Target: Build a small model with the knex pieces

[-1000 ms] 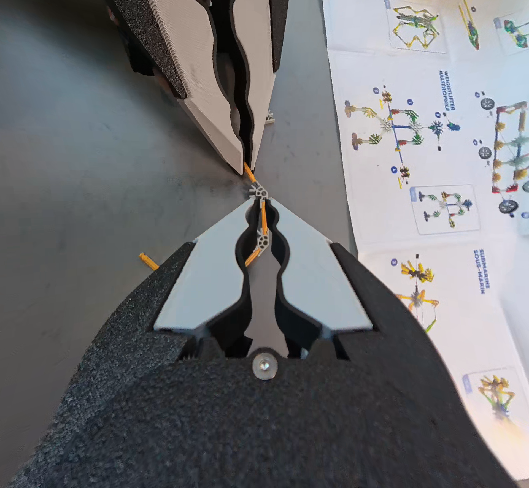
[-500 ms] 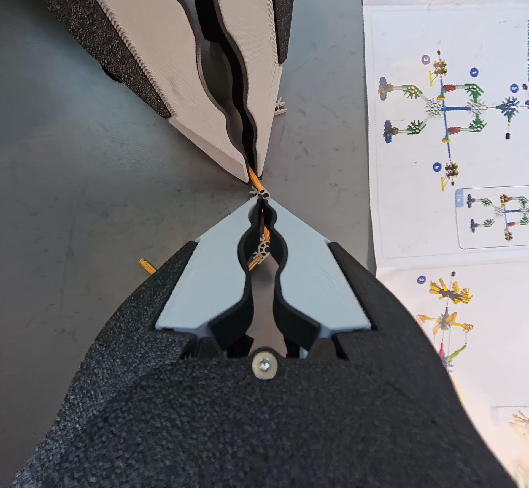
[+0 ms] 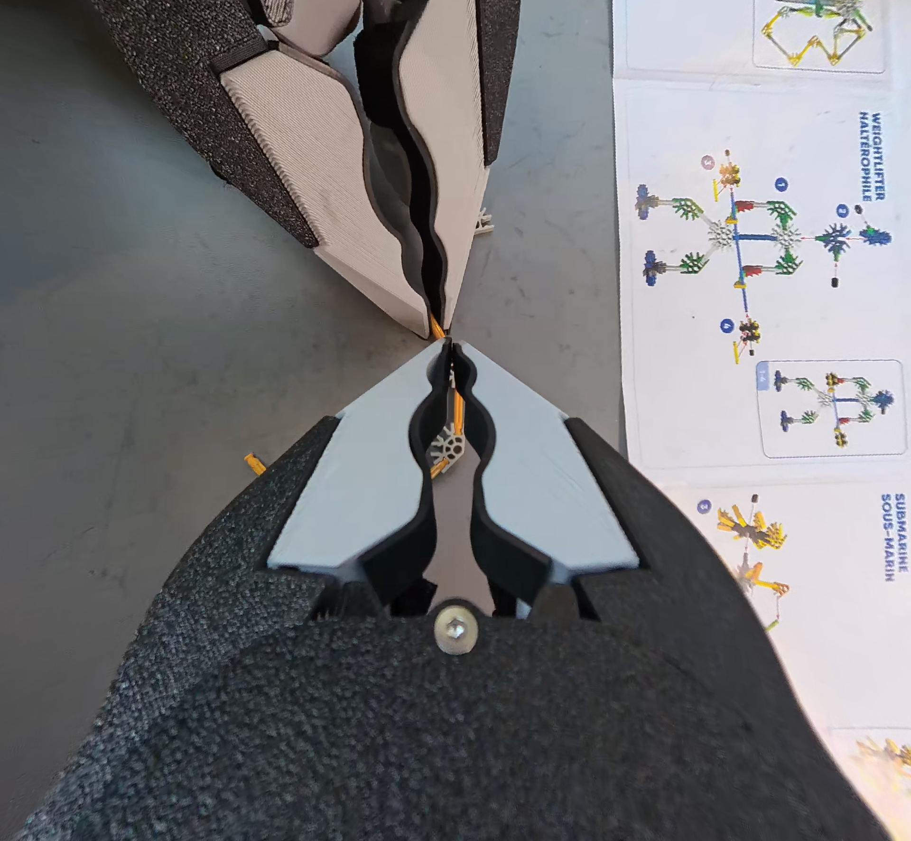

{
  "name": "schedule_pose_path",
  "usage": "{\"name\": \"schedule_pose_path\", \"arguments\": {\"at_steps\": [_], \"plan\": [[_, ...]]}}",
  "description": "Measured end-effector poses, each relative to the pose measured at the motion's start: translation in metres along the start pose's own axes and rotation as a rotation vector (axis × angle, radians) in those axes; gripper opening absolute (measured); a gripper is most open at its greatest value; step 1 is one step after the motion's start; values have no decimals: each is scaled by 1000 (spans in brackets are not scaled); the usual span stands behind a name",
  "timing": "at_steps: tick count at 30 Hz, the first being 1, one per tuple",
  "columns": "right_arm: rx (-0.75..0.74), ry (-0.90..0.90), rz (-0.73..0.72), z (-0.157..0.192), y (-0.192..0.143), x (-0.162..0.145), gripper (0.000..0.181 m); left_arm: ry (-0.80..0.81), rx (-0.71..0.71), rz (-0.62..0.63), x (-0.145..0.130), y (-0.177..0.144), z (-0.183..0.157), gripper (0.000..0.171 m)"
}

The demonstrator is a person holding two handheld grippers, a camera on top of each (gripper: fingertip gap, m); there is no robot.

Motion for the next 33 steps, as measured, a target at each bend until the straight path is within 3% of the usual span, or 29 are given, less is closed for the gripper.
{"name": "schedule_pose_path", "arguments": {"at_steps": [9, 11, 17, 33], "plan": [[8, -10, 63, 2, 9, -4, 0, 20, 24, 1, 0, -1, 0, 4], [3, -13, 76, 2, 10, -4, 0, 31, -4, 10, -2, -4, -4, 12], [46, -12, 133, 2, 11, -2, 0, 25, -9, 4, -6, -9, 1, 2], [163, 19, 314, 2, 17, 4, 0, -74, -127, -48, -10, -11, 7, 2]]}}
Point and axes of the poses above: each gripper's, where its closed fingertips meet, y out along the fingers, x out of its top, z = x × y across the jaws, the point moved 1 cm from there along -y, back along the fingers, and after that the axes turned 6 degrees about x, right-handed, at the moved point
